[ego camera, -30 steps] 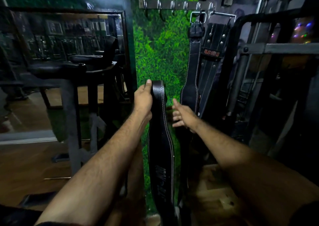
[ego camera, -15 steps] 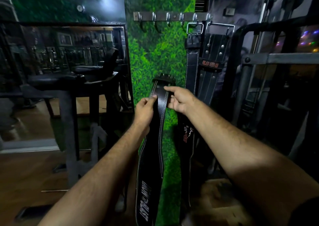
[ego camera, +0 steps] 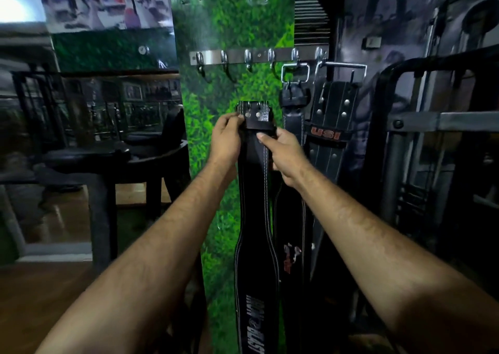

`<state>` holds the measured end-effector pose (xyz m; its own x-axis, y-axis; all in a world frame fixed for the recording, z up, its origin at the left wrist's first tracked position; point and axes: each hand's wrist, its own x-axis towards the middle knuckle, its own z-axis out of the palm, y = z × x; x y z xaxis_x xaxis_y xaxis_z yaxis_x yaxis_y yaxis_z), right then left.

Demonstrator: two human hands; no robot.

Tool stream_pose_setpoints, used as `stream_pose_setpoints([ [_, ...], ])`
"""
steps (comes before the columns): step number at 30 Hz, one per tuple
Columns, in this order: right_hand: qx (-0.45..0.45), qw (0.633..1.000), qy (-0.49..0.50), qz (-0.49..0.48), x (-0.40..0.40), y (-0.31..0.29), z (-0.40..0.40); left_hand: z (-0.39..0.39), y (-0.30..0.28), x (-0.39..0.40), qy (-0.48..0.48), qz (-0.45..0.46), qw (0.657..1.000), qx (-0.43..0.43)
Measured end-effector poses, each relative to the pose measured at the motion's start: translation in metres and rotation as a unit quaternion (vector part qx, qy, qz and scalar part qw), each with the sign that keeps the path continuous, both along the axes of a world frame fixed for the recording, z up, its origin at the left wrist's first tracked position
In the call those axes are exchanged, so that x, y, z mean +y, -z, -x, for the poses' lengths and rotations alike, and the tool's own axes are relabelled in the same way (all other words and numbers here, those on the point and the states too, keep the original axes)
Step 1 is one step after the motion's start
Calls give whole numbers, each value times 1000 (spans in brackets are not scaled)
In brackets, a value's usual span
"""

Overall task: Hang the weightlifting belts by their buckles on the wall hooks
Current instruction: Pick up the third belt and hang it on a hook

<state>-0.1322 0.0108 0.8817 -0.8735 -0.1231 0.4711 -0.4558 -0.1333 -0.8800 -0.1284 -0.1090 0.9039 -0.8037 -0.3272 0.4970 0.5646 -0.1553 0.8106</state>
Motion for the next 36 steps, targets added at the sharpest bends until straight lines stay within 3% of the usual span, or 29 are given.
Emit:
stream_pose_setpoints([
  [5, 45, 997, -3, -58, 25, -20, 28, 35, -44, 13, -28, 35, 999, -21],
  [10, 87, 995, 33, -36, 28, -41, 60, 68, -73, 28, -83, 31, 996, 5],
  [23, 51, 984, 169, -1, 5, -75, 99, 130, -130, 34, -145, 16, 988, -57],
  [31, 101, 956, 267, -72, 0, -46, 91, 147, -105, 21, -116, 10, 991, -66],
  [33, 132, 951, 274, -55, -2, -28, 93, 135, -89, 26, -95, 10, 995, -42],
  [36, 111, 974, 196, 26, -8, 2, 100, 117, -59, 31, -54, 10, 998, -17],
])
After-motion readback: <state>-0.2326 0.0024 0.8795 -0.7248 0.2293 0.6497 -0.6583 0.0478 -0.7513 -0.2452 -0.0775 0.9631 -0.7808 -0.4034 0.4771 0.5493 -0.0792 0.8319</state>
